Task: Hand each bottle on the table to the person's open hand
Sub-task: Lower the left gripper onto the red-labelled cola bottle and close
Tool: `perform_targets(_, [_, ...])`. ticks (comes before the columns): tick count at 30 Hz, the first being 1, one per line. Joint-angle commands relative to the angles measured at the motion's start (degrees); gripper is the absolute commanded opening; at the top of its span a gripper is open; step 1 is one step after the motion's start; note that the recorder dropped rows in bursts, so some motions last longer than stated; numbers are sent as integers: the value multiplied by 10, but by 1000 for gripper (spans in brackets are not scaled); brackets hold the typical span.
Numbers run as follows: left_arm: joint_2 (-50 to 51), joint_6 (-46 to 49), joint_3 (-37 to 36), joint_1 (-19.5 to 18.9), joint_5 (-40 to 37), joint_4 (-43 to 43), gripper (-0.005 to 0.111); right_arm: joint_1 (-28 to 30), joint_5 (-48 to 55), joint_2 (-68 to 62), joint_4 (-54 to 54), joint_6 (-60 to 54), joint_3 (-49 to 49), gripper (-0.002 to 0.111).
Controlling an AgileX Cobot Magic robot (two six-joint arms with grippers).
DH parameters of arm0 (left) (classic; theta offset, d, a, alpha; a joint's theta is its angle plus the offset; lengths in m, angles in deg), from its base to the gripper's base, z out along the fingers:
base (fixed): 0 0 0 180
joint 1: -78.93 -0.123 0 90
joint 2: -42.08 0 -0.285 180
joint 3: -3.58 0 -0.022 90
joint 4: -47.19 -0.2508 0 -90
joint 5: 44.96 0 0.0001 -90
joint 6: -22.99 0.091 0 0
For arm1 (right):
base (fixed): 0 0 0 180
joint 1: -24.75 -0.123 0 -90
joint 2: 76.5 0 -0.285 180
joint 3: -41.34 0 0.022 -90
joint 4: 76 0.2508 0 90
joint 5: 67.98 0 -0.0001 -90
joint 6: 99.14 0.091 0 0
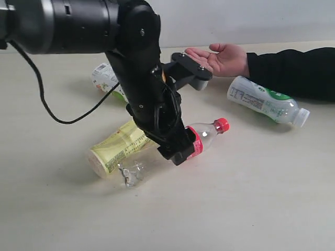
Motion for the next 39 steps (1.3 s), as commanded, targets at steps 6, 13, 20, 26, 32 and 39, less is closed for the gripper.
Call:
perform_targets(6, [57,-9,27,2,-14,-34,81,3,-5,4,-1,-3,3,0])
perform_targets(13, [72,-7,27,2,3,-34,81,3,-3,4,-1,-3,3,0])
perform_targets(20, [107,-7,27,2,7,-31,78,3,-3,4,-1,-3,3,0])
perform_targets(26, [115,-4,27,2,13,-31,48,3,-3,4,-1,-3,3,0])
perform_targets(32, [115,-4,27,2,12,-14,11,3,-3,4,-1,-3,3,0])
perform_targets(39, [83,-43,52,2,-9,6,0,3,-3,4,-1,-3,3,0])
